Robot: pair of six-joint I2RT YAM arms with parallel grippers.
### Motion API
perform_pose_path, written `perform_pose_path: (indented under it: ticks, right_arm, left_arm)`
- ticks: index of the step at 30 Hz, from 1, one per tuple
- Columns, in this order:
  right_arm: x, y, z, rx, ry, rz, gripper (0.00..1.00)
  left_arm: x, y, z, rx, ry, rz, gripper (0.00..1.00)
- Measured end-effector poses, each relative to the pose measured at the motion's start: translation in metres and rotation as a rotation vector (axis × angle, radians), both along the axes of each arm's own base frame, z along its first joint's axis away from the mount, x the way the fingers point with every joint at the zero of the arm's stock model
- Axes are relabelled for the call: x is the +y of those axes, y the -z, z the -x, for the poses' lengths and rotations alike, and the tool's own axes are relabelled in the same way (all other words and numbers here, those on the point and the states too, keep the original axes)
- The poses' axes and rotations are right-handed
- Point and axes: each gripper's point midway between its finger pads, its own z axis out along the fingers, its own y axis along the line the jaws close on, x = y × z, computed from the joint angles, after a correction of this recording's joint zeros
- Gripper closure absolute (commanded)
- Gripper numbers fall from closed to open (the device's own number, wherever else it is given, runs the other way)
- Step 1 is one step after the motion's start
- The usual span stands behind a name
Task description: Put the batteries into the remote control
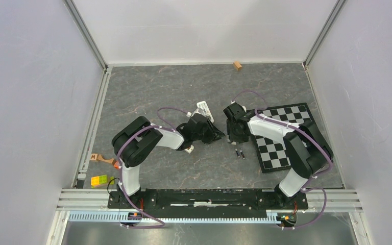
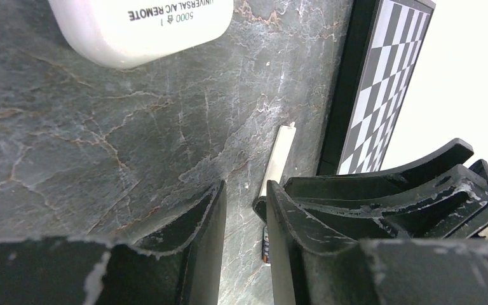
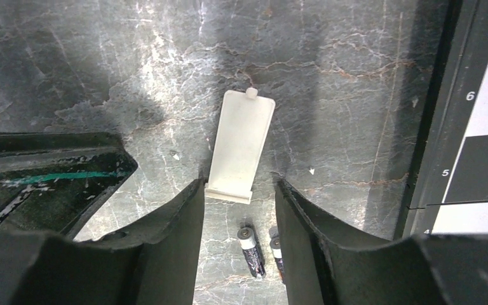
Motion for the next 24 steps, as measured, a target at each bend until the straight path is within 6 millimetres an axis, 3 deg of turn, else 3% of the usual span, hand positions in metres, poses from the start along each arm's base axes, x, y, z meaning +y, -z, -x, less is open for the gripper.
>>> perform_pose_path:
  ticks: [13,21,24]
  right_arm:
    - [-0.0020,0.0010,-0.0013,-0.020,0.002,0.029,0.63]
    - [-0.0020,0.0010,-0.0008,-0.021,-0.005,0.027,0.62]
    - [-0.0021,0.0009,-0.0009,-0.022,-0.009,0.029,0.51]
  left_arm:
    - [0.0016,-0.0002,-0.0005,-0.007,-0.003,-0.009,0.62]
    - [0.0016,-0.0003,-0.0005,-0.008,-0.003,-0.009,0.62]
    - [0.0016,-0.0002,-0.0005,-0.008,-0.003,-0.009,0.62]
